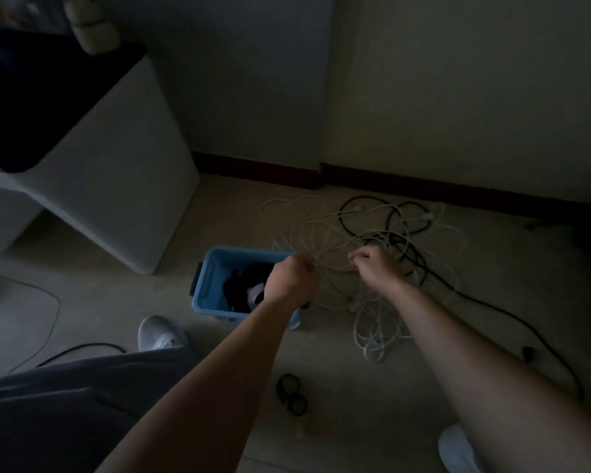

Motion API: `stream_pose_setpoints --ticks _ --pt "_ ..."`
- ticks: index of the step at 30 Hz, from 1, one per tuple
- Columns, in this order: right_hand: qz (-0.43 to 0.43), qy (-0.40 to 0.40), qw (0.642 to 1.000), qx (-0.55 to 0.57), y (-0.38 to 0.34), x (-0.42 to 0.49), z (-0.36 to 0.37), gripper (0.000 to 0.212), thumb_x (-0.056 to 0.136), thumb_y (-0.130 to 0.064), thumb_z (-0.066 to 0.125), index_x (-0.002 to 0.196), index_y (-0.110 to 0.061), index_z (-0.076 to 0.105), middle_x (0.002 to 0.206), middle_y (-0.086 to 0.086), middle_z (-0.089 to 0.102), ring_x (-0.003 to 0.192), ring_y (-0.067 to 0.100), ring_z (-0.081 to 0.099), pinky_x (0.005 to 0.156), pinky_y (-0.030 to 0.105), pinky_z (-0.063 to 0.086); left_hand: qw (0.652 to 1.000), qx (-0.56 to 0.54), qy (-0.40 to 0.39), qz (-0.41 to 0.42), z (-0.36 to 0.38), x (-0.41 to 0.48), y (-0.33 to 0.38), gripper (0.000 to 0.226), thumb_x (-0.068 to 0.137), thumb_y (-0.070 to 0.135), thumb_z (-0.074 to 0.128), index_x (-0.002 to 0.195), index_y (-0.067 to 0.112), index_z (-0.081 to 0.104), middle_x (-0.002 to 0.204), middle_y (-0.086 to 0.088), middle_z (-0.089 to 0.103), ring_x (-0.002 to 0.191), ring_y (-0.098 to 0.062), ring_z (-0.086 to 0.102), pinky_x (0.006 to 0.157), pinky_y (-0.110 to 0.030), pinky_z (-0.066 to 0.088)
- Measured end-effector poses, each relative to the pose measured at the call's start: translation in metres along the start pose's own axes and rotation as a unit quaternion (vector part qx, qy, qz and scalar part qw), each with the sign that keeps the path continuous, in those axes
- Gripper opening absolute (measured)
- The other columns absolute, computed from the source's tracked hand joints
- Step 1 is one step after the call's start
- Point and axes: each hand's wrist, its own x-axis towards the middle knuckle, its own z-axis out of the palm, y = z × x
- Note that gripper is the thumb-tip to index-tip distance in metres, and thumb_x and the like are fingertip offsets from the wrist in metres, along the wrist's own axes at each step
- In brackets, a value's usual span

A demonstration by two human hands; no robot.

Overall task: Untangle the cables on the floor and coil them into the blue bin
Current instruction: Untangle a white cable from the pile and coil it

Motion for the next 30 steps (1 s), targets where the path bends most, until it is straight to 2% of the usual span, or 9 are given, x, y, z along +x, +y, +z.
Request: stream_pose_setpoints --ticks 2,6,10,14,18,22,25,27,30 --pt "0.022 0.017 1.000 0.006 0.023 -0.007 -0.022 0.021 0.097 -0.019 0.053 0.104 -0.014 0.073 0.100 0.007 0.071 0.089 0.021 0.063 0.074 0.026 0.044 1.000 0.011 -0.008 0.027 0.015 -0.002 0.018 0.024 0.095 0.022 0.050 0.102 0.016 0.073 0.095 -0.005 0.070 0.084 -0.022 0.064 0.078 -0.035 0.057" --pt "0.061 0.030 0.998 0.018 0.064 -0.009 -0.047 0.021 0.093 -0.015 0.055 0.100 -0.018 0.074 0.104 0.007 0.073 0.098 0.027 0.066 0.082 0.031 0.052 0.997 0.034 -0.036 0.051 0.040 0.007 0.038 0.028 0.098 0.017 0.049 0.116 0.017 0.070 0.113 -0.010 0.068 0.103 -0.027 0.063 0.084 -0.032 0.049" --pt "0.097 0.040 0.994 0.037 0.094 -0.001 -0.056 0.023 0.092 -0.010 0.057 0.105 -0.019 0.074 0.097 0.004 0.069 0.076 0.018 0.061 0.050 0.018 0.039 0.993 0.083 -0.056 0.064 0.068 0.031 0.046 0.029 0.098 0.016 0.048 0.118 0.018 0.069 0.115 -0.009 0.068 0.105 -0.027 0.064 0.083 -0.032 0.050" --pt "0.089 0.025 0.994 0.060 0.115 0.026 -0.045 0.023 0.091 -0.016 0.060 0.109 -0.018 0.074 0.097 0.002 0.073 0.090 0.021 0.067 0.063 0.022 0.044 0.978 0.179 -0.087 0.061 0.098 0.066 0.037 0.023 0.096 0.016 0.048 0.109 0.016 0.067 0.110 -0.008 0.067 0.091 -0.024 0.063 0.075 -0.032 0.051" --pt "0.107 -0.015 0.984 0.140 0.115 0.053 -0.024 0.030 0.095 -0.005 0.051 0.115 -0.019 0.068 0.097 0.003 0.072 0.063 0.014 0.063 0.047 0.019 0.043 0.965 0.226 -0.116 0.059 0.125 0.104 0.027 0.021 0.093 0.020 0.055 0.112 0.015 0.063 0.113 -0.008 0.065 0.100 -0.026 0.064 0.084 -0.037 0.055" --pt "0.104 -0.101 0.972 0.183 0.117 0.080 0.004 0.038 0.093 0.006 0.042 0.116 -0.010 0.068 0.101 0.010 0.071 0.066 0.018 0.066 0.051 0.023 0.049 0.968 0.211 -0.124 0.056 0.154 0.133 0.015 0.036 0.090 0.021 0.061 0.122 0.005 0.060 0.122 -0.018 0.061 0.111 -0.038 0.060 0.094 -0.050 0.052" --pt "0.082 -0.134 0.973 0.171 0.118 0.091 0.022 0.040 0.091 0.009 0.045 0.119 -0.008 0.069 0.097 0.008 0.070 0.077 0.024 0.067 0.054 0.023 0.050 0.941 0.288 -0.157 0.081 0.169 0.150 0.005 0.055 0.079 0.040 0.070 0.126 0.015 0.056 0.125 -0.011 0.057 0.112 -0.035 0.058 0.091 -0.045 0.052" --pt "0.083 -0.144 0.971 0.170 0.121 0.095 0.029 0.031 0.093 0.001 0.052 0.117 -0.008 0.070 0.090 0.003 0.071 0.075 0.020 0.066 0.060 0.025 0.052 0.910 0.350 -0.204 0.086 0.174 0.160 0.006 0.059 0.080 0.050 0.065 0.131 0.023 0.053 0.127 -0.008 0.055 0.115 -0.034 0.056 0.092 -0.045 0.051" --pt "0.077 -0.136 0.980 0.126 0.125 0.098 0.029 0.030 0.089 -0.023 0.058 0.115 -0.014 0.071 0.103 0.005 0.073 0.088 0.023 0.065 0.078 0.032 0.053 0.892 0.381 -0.224 0.090 0.181 0.168 -0.001 0.072 0.081 0.063 0.053 0.144 0.034 0.040 0.140 -0.005 0.046 0.128 -0.034 0.047 0.103 -0.051 0.042"
